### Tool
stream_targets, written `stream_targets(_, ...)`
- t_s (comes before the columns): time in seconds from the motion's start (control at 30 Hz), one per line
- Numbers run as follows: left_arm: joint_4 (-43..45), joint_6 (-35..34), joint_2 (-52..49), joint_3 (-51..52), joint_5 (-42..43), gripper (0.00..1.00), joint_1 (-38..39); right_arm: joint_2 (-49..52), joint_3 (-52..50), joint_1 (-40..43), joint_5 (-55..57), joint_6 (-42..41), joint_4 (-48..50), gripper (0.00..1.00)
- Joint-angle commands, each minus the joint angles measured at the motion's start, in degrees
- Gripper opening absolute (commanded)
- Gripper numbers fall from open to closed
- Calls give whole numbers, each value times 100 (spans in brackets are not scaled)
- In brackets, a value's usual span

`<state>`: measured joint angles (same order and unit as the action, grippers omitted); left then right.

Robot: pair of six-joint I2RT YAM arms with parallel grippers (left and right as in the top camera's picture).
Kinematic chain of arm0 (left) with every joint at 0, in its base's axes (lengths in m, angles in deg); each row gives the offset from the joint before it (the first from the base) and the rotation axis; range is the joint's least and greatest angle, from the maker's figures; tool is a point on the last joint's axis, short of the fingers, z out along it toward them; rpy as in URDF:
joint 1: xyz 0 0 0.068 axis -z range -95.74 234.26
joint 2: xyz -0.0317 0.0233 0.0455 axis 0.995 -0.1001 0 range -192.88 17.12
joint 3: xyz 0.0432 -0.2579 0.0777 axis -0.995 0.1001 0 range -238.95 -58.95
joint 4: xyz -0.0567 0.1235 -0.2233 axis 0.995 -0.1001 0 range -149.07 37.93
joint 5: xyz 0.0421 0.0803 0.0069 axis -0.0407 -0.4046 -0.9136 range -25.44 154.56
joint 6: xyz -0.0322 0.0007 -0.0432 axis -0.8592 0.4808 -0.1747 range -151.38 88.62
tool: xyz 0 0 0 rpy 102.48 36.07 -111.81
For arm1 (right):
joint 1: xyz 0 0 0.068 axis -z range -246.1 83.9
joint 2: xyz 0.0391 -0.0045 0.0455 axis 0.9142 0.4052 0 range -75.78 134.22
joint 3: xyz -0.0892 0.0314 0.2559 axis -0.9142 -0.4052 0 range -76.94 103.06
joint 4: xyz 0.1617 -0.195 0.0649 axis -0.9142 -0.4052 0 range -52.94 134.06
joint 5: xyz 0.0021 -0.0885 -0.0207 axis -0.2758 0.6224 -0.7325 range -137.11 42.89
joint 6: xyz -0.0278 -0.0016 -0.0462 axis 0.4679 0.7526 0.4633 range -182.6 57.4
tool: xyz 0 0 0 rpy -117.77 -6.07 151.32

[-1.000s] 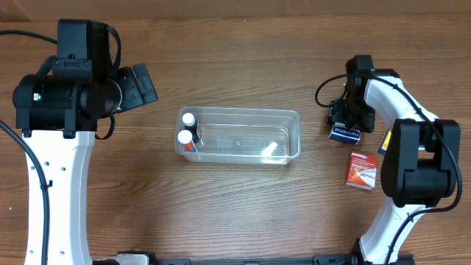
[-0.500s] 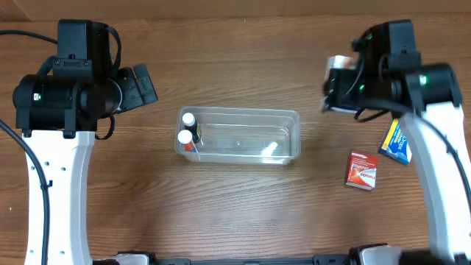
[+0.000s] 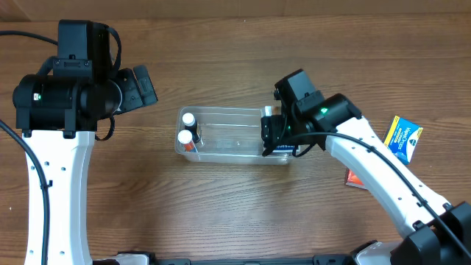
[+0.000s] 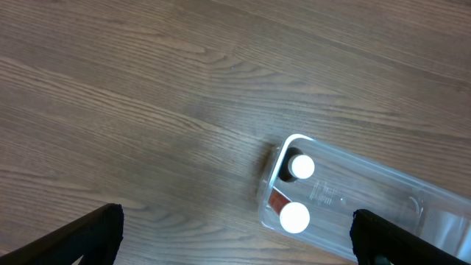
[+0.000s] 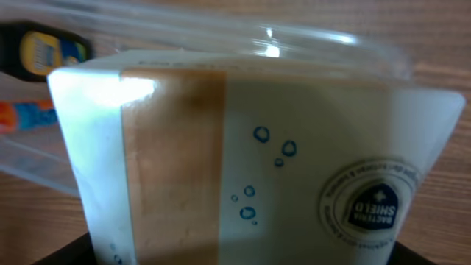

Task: Pack container
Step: 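Lower the Hansaplast box upright into the container's right end, release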

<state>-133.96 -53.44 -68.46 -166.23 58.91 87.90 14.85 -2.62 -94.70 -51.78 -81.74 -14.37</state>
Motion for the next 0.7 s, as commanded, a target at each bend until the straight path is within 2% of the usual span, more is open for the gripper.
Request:
stream_targets(0.0,0,129,-24,-2,-52,100,-28,-7,-389,-26,2,-85,345,80)
stream_targets(0.43,-42,129,-24,-2,-52,100,-28,37,-485,-26,160,-365,673,80)
stream_targets(0.67,-44,131,-24,-2,-52,100,-28,623,-485,-26,157,-361,726,80)
